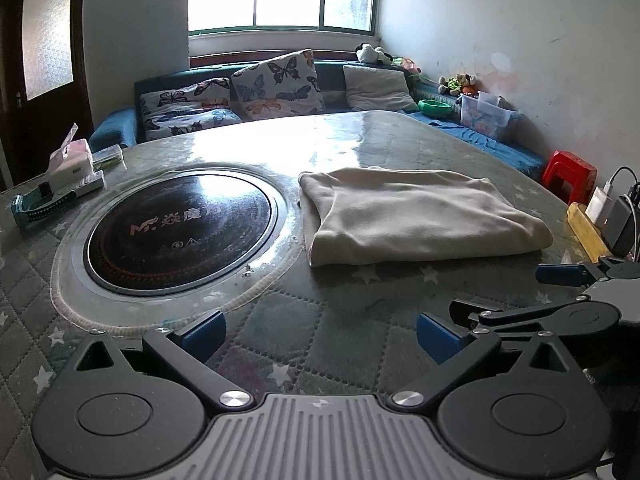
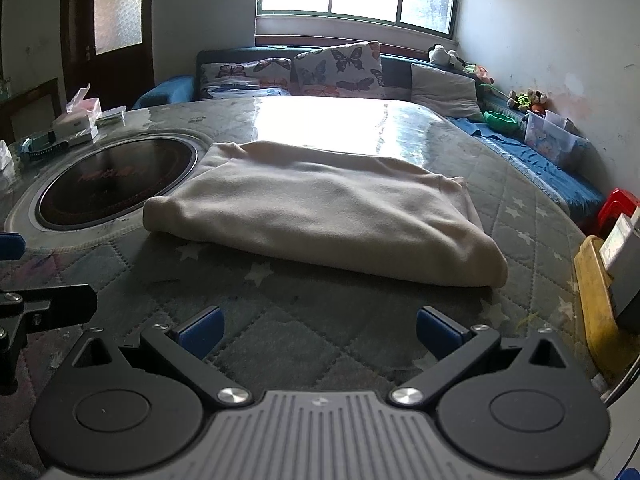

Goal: Fold clothes

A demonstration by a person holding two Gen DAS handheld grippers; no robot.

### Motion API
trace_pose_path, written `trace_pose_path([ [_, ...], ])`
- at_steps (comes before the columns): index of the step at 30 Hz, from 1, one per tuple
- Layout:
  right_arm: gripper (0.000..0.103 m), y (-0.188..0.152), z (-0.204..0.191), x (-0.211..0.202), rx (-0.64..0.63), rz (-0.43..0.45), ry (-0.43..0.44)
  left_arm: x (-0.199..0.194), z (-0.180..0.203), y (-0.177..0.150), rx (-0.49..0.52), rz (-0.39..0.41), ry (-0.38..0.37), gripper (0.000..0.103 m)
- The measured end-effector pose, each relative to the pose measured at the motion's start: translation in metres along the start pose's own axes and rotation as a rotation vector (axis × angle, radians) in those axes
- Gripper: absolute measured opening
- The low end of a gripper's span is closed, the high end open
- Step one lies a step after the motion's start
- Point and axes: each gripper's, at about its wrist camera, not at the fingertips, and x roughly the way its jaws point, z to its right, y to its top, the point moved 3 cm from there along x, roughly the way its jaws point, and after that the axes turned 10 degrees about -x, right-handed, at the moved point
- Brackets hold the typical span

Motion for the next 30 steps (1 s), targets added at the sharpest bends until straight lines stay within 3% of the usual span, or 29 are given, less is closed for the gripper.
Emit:
trace_pose_path([
  [30, 0.103, -0.004, 0.004, 0.004, 0.019, 0.003, 0.008, 0.001, 0.010, 0.000, 0.025, 0.005, 0.009, 0.103],
])
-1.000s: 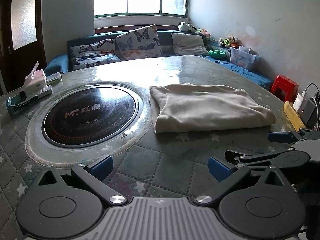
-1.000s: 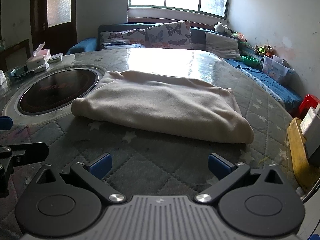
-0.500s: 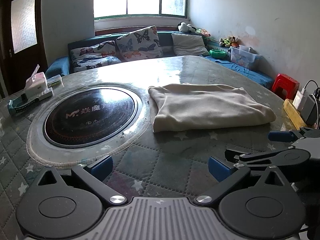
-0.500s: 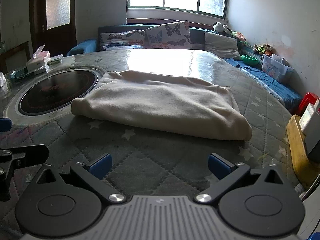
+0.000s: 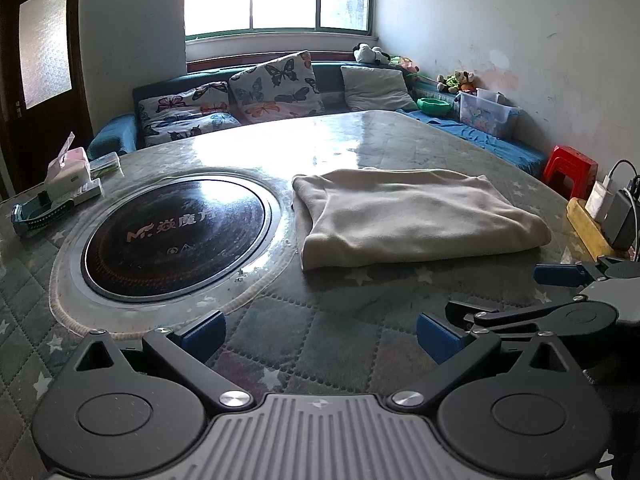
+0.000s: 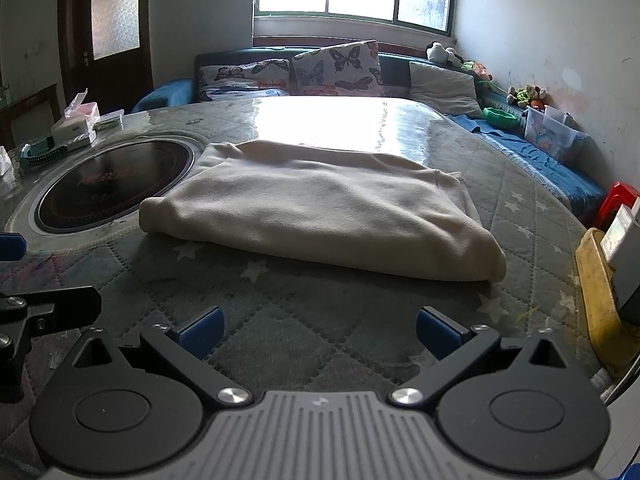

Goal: Fold clothes

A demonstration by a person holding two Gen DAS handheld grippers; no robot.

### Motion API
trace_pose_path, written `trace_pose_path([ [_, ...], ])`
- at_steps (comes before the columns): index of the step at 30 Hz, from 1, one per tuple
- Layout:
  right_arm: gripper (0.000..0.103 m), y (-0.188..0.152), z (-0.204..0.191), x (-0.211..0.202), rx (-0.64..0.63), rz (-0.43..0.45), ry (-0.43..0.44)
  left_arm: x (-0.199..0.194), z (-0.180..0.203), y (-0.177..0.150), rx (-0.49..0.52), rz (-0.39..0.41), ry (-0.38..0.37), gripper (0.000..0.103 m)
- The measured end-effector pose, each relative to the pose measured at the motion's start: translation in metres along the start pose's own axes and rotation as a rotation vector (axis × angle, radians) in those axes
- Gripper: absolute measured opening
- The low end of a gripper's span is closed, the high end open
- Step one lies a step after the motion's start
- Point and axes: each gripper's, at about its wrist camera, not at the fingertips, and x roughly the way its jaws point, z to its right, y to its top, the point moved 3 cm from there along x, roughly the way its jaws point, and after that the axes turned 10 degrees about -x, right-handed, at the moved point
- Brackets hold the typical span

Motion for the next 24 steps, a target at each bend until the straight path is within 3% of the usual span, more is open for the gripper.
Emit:
trace_pose_path([
  [24, 0.103, 0.006, 0.001, 0.015, 0.006, -0.020, 0.000, 0.019, -0.004, 0.010, -0.004, -0.027, -0.003, 0.103],
])
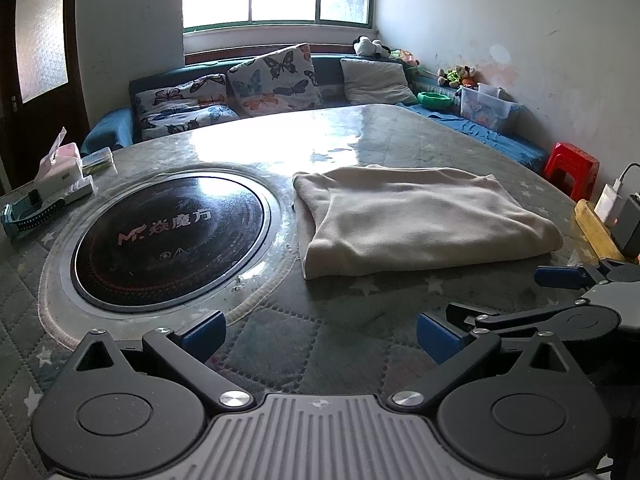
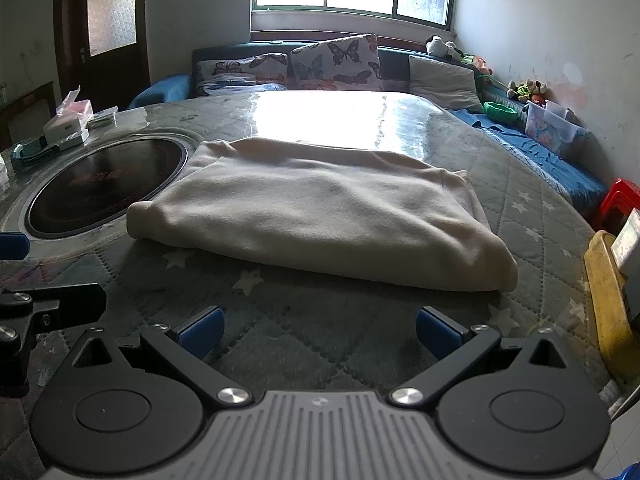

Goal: Fold clothes

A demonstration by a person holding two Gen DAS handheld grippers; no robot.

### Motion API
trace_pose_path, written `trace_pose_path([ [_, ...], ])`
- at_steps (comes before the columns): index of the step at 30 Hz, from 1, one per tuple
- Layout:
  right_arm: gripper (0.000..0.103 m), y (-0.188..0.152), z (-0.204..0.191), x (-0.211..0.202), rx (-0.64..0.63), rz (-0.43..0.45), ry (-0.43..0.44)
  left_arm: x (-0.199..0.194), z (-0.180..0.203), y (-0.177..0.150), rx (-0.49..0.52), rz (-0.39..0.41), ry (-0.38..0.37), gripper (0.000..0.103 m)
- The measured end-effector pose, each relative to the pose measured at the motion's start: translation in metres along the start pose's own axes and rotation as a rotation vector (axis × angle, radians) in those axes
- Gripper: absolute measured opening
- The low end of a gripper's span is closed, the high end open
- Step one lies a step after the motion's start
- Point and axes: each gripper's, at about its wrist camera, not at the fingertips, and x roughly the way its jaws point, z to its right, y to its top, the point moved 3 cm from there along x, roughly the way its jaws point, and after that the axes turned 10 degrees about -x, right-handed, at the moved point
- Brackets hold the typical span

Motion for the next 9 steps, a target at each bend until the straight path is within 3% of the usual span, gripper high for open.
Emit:
trace_pose_path([
  [9, 0.103, 0.0025, -0.0005, 0.0055, 0.005, -0.003, 0.002, 0.0063, -0.0033, 0.0029, -0.007, -0.010, 0.003, 0.103],
])
